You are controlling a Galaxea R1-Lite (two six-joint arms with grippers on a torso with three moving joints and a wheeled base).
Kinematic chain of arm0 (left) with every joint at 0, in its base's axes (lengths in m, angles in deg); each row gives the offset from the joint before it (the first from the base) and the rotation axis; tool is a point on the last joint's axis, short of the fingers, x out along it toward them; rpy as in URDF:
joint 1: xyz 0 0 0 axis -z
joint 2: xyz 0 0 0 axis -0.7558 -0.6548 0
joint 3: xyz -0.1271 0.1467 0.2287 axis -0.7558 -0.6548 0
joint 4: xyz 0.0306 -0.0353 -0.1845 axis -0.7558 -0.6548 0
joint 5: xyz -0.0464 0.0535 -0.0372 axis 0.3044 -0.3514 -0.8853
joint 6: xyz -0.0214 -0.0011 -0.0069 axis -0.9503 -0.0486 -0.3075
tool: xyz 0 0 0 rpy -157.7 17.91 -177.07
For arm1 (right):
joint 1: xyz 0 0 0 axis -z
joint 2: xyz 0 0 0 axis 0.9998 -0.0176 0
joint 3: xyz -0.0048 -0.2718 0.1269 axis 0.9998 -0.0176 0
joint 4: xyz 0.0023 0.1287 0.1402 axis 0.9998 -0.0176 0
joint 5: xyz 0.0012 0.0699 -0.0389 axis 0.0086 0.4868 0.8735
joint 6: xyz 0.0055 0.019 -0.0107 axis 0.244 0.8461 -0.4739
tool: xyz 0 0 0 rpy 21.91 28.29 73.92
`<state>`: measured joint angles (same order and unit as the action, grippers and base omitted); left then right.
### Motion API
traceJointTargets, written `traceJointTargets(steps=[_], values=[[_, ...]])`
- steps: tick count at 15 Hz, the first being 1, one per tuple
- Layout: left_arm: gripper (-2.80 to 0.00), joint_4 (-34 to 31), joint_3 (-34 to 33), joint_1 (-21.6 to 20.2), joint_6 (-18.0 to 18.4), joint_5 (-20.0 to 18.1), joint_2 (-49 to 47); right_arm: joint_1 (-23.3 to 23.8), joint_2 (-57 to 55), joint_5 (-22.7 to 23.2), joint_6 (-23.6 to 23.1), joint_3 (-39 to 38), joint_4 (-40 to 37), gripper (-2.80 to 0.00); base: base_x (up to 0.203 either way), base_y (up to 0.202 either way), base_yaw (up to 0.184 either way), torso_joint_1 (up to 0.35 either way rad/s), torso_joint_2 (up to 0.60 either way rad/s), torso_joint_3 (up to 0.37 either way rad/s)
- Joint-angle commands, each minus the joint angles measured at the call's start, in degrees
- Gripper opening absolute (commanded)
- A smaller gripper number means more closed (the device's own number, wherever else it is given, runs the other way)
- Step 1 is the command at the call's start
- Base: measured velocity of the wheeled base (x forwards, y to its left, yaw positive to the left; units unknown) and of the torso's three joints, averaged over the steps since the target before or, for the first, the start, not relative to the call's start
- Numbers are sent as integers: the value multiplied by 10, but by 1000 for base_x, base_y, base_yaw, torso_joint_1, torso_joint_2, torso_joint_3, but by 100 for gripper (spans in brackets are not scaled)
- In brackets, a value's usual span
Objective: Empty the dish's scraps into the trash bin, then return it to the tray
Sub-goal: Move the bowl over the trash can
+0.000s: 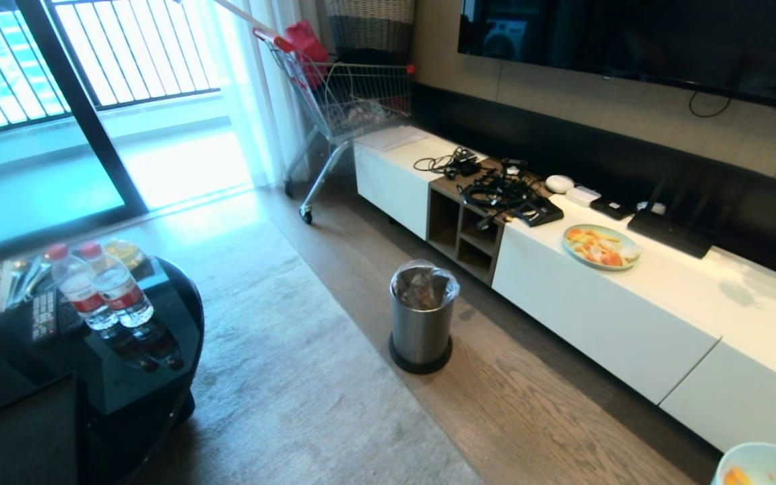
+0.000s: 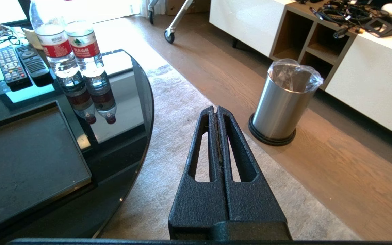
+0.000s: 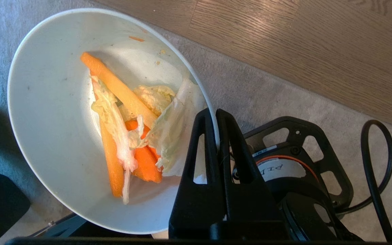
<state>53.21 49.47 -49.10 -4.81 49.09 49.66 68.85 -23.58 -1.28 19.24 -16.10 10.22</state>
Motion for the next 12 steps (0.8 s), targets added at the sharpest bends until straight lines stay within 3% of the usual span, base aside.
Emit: traceJointTargets(steps=[1, 12], values=[[-280, 0, 0, 0, 0, 0, 0, -1, 9, -1, 3, 5, -9, -280, 0, 0, 0, 0, 0, 0], [-280, 0, 0, 0, 0, 0, 0, 1, 26, -1, 2, 12, -43, -280, 0, 0, 0, 0, 0, 0]])
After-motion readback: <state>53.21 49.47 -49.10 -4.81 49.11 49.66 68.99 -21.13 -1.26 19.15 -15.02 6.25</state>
